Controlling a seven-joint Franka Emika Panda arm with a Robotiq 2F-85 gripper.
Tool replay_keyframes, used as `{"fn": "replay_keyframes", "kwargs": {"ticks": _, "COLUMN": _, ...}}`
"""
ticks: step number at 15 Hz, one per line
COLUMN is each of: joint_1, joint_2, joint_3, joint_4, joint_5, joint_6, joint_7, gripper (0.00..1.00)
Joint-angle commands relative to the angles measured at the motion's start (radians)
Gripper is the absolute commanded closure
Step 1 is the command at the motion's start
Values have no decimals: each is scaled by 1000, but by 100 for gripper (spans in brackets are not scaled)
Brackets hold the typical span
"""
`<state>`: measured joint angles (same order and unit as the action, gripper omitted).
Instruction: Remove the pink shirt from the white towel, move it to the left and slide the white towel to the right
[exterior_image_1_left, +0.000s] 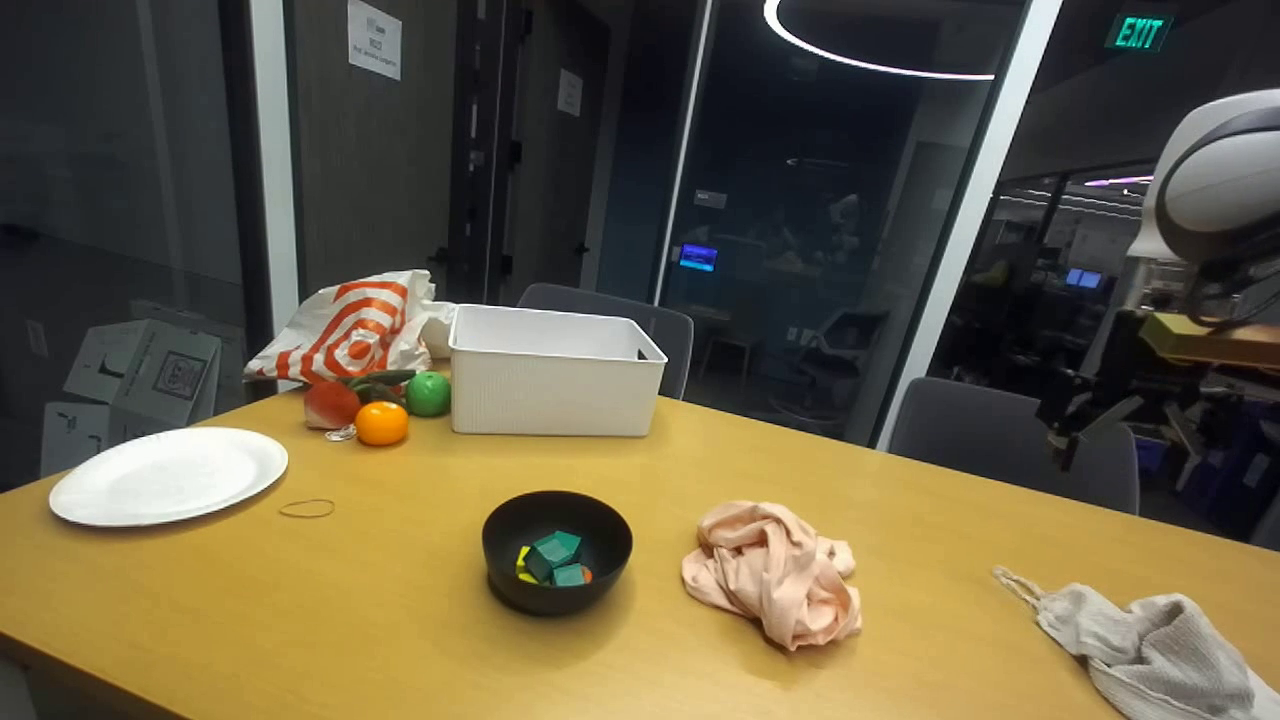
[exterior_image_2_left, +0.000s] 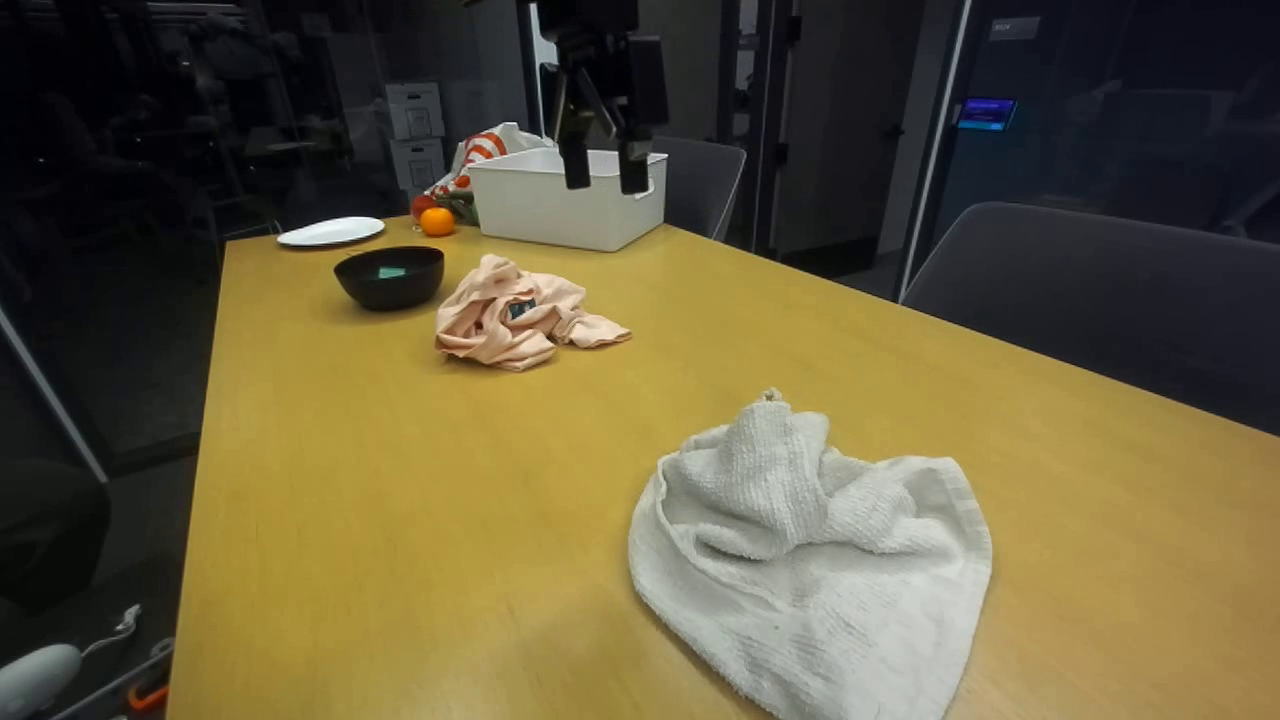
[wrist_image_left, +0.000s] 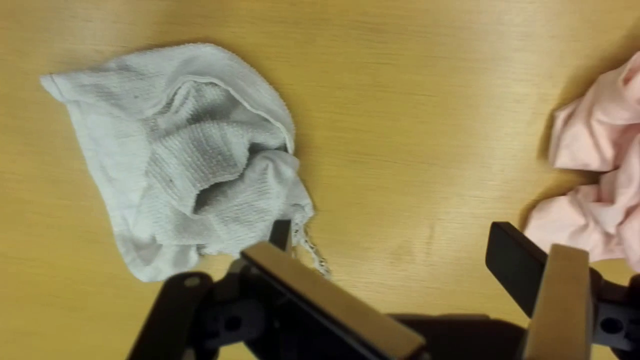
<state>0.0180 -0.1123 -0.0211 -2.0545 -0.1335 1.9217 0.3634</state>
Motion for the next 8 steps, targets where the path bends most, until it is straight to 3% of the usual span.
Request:
{"fn": "replay_keyframes", "kwargs": {"ticks": 1, "joint_1": 15, "joint_2": 2, "joint_3": 41, "joint_4": 6, "joint_5": 55, "joint_6": 27, "joint_7": -54, "gripper": 0}}
{"fn": "replay_keyframes", "kwargs": {"ticks": 8, "joint_1": 2, "joint_2": 9, "joint_3": 52, "joint_4": -4, "joint_5": 32, "joint_6": 9, "joint_7": -23, "gripper": 0}}
